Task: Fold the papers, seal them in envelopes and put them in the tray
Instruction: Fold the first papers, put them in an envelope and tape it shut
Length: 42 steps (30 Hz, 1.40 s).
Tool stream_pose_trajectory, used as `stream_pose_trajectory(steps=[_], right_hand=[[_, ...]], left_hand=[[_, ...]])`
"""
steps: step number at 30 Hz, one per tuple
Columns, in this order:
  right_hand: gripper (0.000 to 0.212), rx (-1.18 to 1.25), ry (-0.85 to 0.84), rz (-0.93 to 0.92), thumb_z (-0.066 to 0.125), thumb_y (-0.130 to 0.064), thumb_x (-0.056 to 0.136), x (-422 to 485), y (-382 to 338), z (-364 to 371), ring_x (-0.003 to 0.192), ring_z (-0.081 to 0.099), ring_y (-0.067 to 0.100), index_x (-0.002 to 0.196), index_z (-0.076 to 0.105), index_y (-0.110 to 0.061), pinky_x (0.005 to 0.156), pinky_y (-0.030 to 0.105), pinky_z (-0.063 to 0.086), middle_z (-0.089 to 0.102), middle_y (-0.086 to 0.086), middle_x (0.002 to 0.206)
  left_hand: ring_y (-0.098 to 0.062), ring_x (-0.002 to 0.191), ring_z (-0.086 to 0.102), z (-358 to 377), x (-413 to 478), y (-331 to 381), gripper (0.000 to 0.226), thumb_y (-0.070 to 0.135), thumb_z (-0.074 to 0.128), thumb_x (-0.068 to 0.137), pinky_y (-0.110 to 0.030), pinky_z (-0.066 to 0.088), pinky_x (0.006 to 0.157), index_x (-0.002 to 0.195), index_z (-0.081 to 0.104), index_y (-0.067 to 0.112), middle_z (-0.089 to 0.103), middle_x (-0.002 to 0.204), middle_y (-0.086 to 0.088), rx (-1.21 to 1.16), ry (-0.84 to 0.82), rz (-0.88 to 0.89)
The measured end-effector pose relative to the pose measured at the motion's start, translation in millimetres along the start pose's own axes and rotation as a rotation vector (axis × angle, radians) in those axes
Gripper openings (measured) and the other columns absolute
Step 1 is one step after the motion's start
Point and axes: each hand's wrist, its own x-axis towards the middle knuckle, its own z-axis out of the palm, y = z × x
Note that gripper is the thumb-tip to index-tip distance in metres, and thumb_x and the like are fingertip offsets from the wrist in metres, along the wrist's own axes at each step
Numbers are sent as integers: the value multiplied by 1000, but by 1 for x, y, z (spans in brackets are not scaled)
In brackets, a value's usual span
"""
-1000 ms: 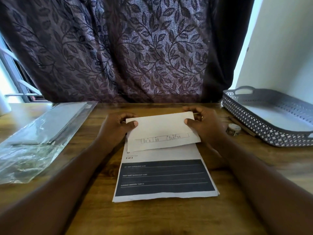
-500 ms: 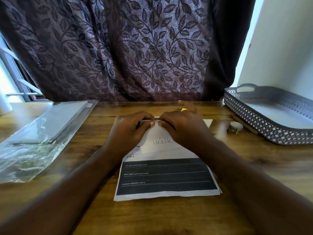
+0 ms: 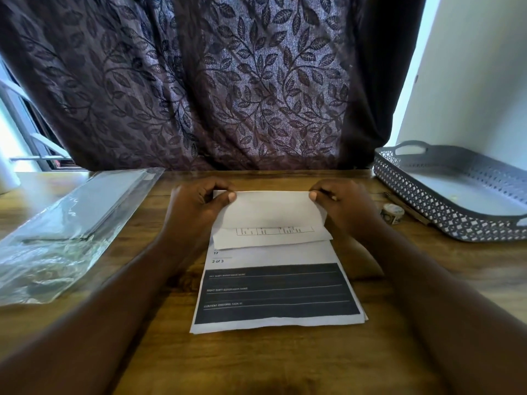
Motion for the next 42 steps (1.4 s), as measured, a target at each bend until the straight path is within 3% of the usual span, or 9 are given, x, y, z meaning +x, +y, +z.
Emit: stream_pose_trajectory(steps=[11, 17, 19, 21, 24, 30, 33, 36, 42], right_hand=[[15, 469, -182, 226, 53, -14, 103, -5, -4, -3, 93, 67, 46, 102, 66, -23, 82, 61, 57, 71, 21, 98], [13, 468, -8, 202, 65, -18, 96, -4, -6, -1, 74, 69, 27, 88, 58, -26, 62, 38, 60, 69, 12, 84], [17, 420, 62, 118, 66, -18, 95, -5, -14, 0, 72, 68, 8, 87, 56, -29, 53, 21, 55, 67, -3, 80], [17, 353, 106, 7, 65, -18, 95, -6, -27, 1, 71, 67, 13, 90, 54, -29, 50, 26, 53, 67, -2, 78], [16, 280, 88, -171, 62, -18, 97, -12, -54, 7, 62, 59, 17, 96, 50, -29, 49, 28, 48, 61, -2, 70], [9, 201, -24, -296, 52, -27, 100, -15, -70, 13, 65, 60, 15, 108, 49, -30, 54, 48, 52, 63, -5, 79], [9, 190, 18, -270, 51, -28, 100, -13, -54, 10, 68, 59, 11, 104, 47, -36, 56, 39, 51, 61, -7, 81], [14, 236, 42, -247, 53, -25, 98, -11, -40, 9, 75, 59, 9, 101, 48, -38, 58, 21, 43, 62, -11, 83], [20, 301, 133, -194, 54, -26, 97, -4, -32, 6, 72, 59, 12, 96, 46, -43, 54, 22, 42, 61, -7, 84]], left_hand=[[8, 78, 61, -5, 4, -14, 18, 18, 73, 89, -5, 40, 61, 82, 69, 34, 67, 84, 36, 28, 20, -85], [11, 83, 58, -5, 3, -15, 9, 35, 67, 90, -6, 39, 62, 82, 68, 38, 67, 87, 34, 119, 50, -97], [9, 93, 57, -7, 5, -13, 20, 47, 62, 89, -15, 44, 82, 100, 72, 33, 71, 104, 23, 267, 29, -5], [-8, 113, 59, -7, 6, -7, 43, 56, 54, 91, -39, 39, 106, 121, 67, 28, 70, 121, 9, 405, -80, 107], [-11, 120, 58, 0, 3, 14, 56, 66, 40, 94, -47, 27, 116, 135, 54, 31, 69, 123, 11, 501, -258, 217], [-23, 78, 68, 10, -2, 31, 40, 43, 36, 101, -36, 49, 89, 107, 69, 20, 75, 86, -3, 519, -345, 350], [-24, 71, 62, 5, 3, 21, 30, 36, 46, 103, -30, 35, 65, 94, 69, 19, 70, 78, -3, 570, -387, 341], [-23, 67, 59, -1, 7, 13, 23, 31, 53, 102, -31, 35, 63, 87, 67, 21, 68, 74, -1, 581, -410, 370], [-19, 89, 67, -19, 11, -11, 36, 40, 42, 99, -35, 53, 73, 107, 73, 22, 74, 100, 1, 503, -281, 239]])
